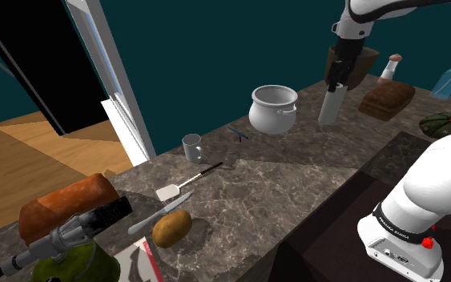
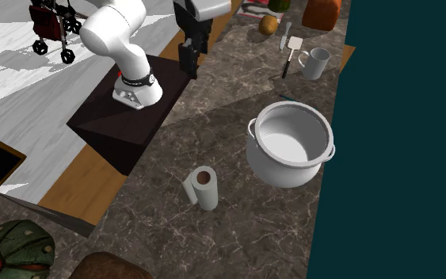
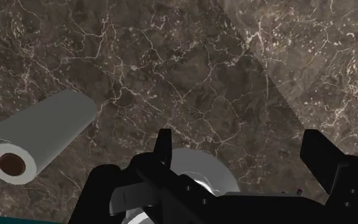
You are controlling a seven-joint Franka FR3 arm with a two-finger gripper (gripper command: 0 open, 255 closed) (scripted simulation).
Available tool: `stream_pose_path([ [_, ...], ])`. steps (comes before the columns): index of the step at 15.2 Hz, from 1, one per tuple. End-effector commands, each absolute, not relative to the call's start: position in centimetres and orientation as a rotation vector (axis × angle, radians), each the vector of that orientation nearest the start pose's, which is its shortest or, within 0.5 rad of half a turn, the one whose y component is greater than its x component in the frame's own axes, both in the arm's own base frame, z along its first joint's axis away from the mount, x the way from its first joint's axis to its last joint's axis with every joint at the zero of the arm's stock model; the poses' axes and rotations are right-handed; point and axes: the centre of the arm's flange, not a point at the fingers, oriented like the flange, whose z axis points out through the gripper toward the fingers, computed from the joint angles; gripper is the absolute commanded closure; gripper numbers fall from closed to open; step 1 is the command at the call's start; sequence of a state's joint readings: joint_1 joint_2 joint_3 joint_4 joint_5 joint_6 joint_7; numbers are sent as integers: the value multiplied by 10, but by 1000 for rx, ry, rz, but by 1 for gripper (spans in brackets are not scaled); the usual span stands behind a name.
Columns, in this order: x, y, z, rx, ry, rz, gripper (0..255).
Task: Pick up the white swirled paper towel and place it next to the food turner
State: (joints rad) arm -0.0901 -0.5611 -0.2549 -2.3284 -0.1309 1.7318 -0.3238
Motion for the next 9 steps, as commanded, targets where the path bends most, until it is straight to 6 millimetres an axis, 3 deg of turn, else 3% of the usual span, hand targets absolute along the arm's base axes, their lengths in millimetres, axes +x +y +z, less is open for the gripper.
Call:
stream_pose_path([
  [1, 363, -174, 522, -3124, -62, 65, 0],
  [9, 404, -263, 490, -3137, -30, 50, 0],
])
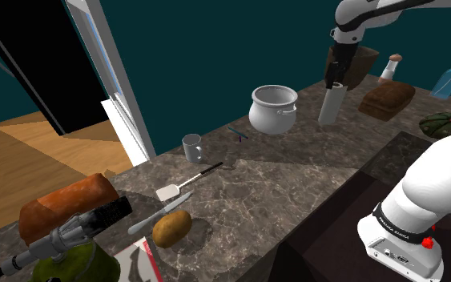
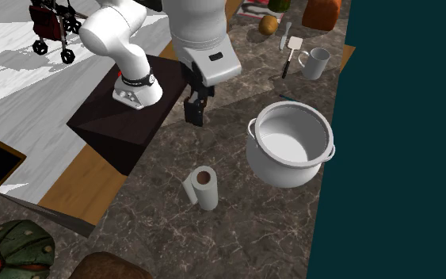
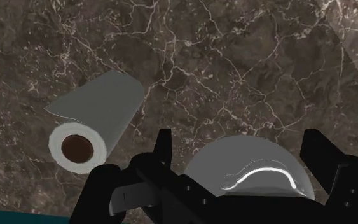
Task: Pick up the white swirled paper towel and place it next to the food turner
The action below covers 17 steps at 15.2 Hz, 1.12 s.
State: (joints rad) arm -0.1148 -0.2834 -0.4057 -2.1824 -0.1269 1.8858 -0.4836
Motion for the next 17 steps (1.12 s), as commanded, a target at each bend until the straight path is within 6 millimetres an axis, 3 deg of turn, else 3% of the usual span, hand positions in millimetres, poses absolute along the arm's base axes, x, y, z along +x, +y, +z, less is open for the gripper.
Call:
stream_pose_path([
  [1, 409, -274, 486, -3138, -26, 48, 0],
  [11, 458, -388, 447, -3154, 15, 30, 0],
  [17, 460, -393, 419, -3155, 16, 29, 0],
])
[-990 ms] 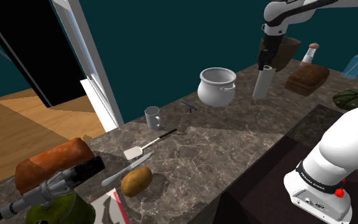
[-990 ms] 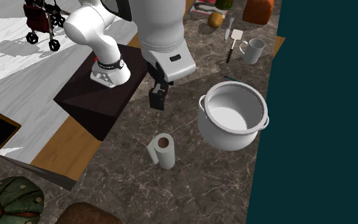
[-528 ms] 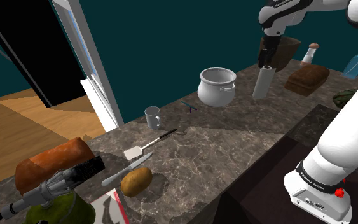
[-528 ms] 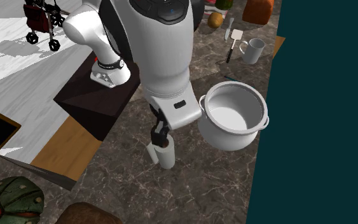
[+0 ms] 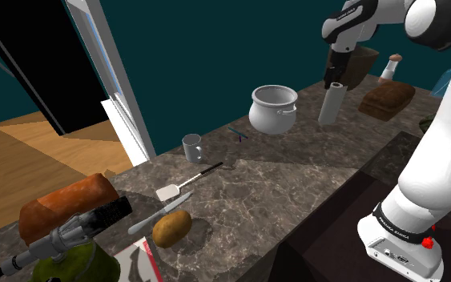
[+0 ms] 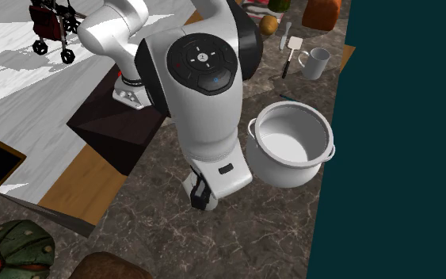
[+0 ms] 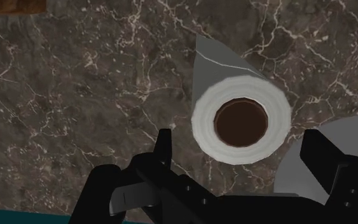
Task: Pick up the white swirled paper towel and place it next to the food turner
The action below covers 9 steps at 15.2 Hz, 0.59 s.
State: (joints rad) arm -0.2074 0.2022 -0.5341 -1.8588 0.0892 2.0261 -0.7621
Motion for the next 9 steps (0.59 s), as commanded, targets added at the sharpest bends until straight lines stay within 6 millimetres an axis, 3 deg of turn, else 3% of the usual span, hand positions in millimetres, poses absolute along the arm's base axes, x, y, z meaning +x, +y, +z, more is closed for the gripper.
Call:
stream_pose_path([
  [1, 460, -393, 414, -3155, 16, 29, 0],
  [3, 460, -393, 406, -3155, 16, 29, 0],
  [9, 460, -393, 406, -3155, 16, 29, 0],
])
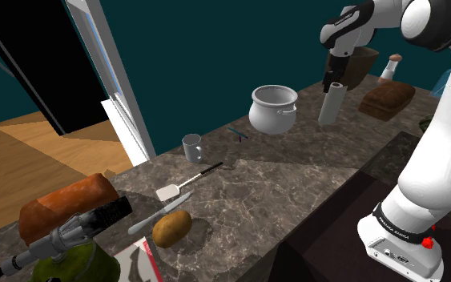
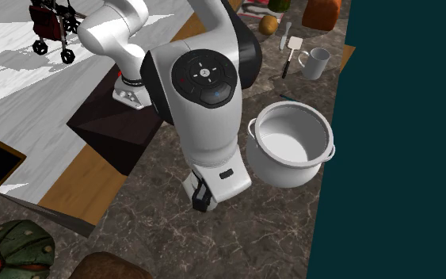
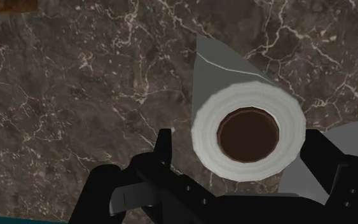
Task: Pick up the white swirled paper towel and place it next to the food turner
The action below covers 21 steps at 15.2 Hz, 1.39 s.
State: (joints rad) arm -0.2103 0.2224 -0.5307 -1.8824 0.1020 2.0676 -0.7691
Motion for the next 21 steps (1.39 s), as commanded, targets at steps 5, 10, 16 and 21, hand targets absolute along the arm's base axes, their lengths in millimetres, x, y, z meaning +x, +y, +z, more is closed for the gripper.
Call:
stream_pose_path([
  [5, 460, -393, 406, -3155, 16, 29, 255],
  [10, 460, -393, 406, -3155, 16, 29, 255],
  [16, 460, -393, 432, -3155, 16, 29, 255],
  [21, 460, -393, 458, -3155, 16, 29, 255],
])
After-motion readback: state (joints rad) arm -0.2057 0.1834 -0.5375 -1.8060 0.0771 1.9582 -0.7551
